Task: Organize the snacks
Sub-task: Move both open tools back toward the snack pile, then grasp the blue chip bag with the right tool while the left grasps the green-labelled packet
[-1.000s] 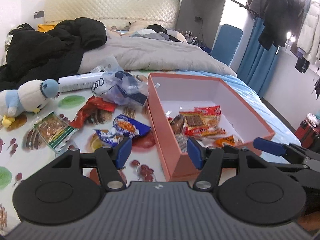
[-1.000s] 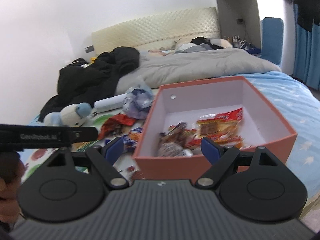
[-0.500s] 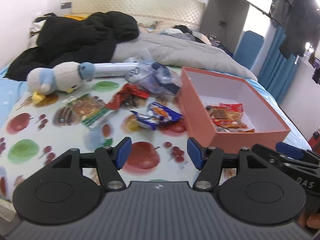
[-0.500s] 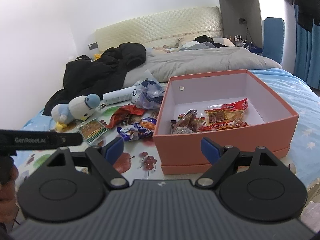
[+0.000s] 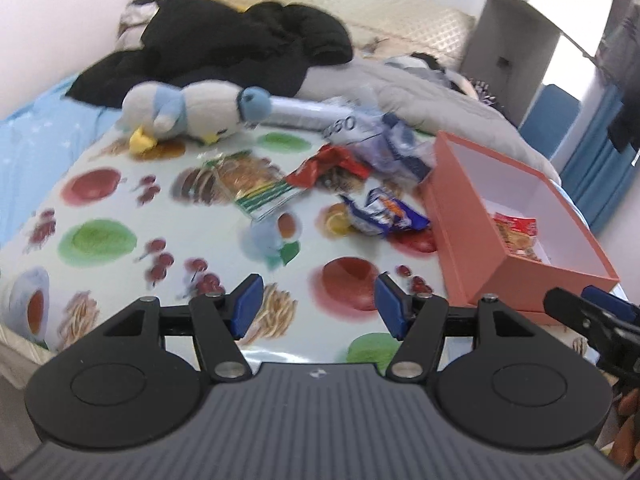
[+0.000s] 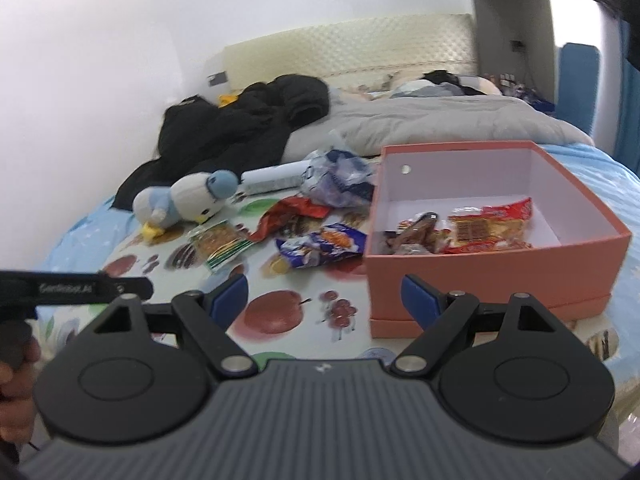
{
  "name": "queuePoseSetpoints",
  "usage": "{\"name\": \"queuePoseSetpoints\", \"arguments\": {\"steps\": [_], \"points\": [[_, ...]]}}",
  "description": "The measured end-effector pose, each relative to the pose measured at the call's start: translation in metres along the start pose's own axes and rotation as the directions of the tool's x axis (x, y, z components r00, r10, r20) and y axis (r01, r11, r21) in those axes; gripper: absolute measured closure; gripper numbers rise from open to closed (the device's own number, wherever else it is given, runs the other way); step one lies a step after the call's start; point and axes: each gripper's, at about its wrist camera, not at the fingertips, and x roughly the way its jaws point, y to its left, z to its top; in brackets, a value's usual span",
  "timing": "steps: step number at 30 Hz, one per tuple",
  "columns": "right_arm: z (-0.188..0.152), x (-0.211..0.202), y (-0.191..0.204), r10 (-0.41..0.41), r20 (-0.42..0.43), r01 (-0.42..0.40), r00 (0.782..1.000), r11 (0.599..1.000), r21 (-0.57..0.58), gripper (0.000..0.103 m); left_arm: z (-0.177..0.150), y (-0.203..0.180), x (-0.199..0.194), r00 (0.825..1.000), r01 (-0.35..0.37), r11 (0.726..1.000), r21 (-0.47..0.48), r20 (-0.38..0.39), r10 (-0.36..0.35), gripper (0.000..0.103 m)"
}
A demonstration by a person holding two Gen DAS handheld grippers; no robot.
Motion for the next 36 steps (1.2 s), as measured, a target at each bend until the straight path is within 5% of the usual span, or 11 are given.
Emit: {"name": "queuePoseSetpoints", "arguments": {"steps": [6,19,24,26,36], "points": [[-0.004,0.023,0.021,0.014,-0.026,-0.017,1.000,0.994,-0.107,0.031,0.005,0.025,0.046,1.000,-0.016,0.999,-0.043,-0.021,0.015,0.036],[-0.001,0.102,0.053,0.024,-0.079,-0.041,0.997,0.974,-0.225,0.034,0.050,0.092,0.157,0.998,-0.046,0.981,-0.191,-0.060,0.035,0.037],[0.003,0.134,0.057,0.012,-0.107,-0.038,0.994,0.970,-0.239,0.037,0.068,0.105,0.198,0.994,-0.087,0.980,-0.180,-0.079,0.074,0.035],[0.004,0.147,0.059,0.005,-0.117,-0.034,0.993,0.967,-0.251,0.038,0.075,0.111,0.214,0.991,-0.115,0.976,-0.183,-0.086,0.100,0.024],[0.006,0.208,0.065,-0.024,-0.126,-0.019,0.992,0.946,-0.325,0.047,0.113,0.115,0.286,0.989,-0.146,0.982,-0.118,-0.054,0.140,0.023]]}}
